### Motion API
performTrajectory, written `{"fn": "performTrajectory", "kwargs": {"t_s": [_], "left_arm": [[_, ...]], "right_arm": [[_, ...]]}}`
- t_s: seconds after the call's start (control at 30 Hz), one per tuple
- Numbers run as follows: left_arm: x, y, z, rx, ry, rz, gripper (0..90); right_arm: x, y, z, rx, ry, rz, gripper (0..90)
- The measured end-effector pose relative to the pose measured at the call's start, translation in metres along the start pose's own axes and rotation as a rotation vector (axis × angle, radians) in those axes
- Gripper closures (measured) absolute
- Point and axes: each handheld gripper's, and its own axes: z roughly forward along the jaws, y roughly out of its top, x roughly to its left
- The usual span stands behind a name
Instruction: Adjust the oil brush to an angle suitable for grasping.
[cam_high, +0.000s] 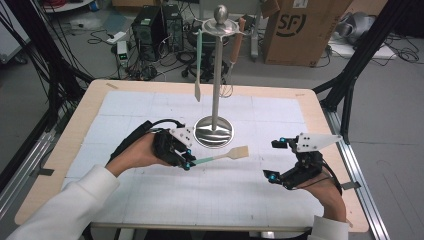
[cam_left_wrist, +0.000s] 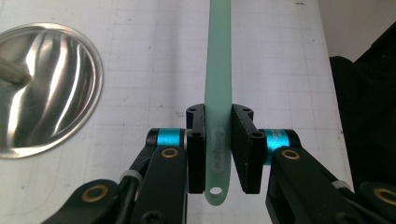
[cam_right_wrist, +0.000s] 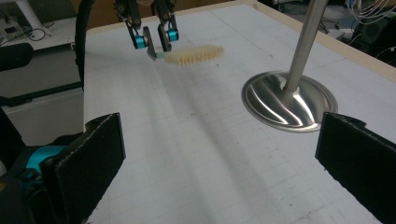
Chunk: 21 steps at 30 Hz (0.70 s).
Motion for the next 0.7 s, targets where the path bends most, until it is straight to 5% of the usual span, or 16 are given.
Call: {"fn": "performTrajectory", "kwargs": {"t_s": [0.57,0.7], "left_arm": [[0.007,0.007,0.047,-0.061,-0.035,0.001,76.8],[0.006,0.008,0.058,-0.044,-0.051,0.005,76.8]], "right_arm": [[0.000,-0.001,-0.004,-0.007,-0.007,0.006,0.2],[0.000,-0.001,-0.004,-0.009,-0.006,0.006,0.2]]}}
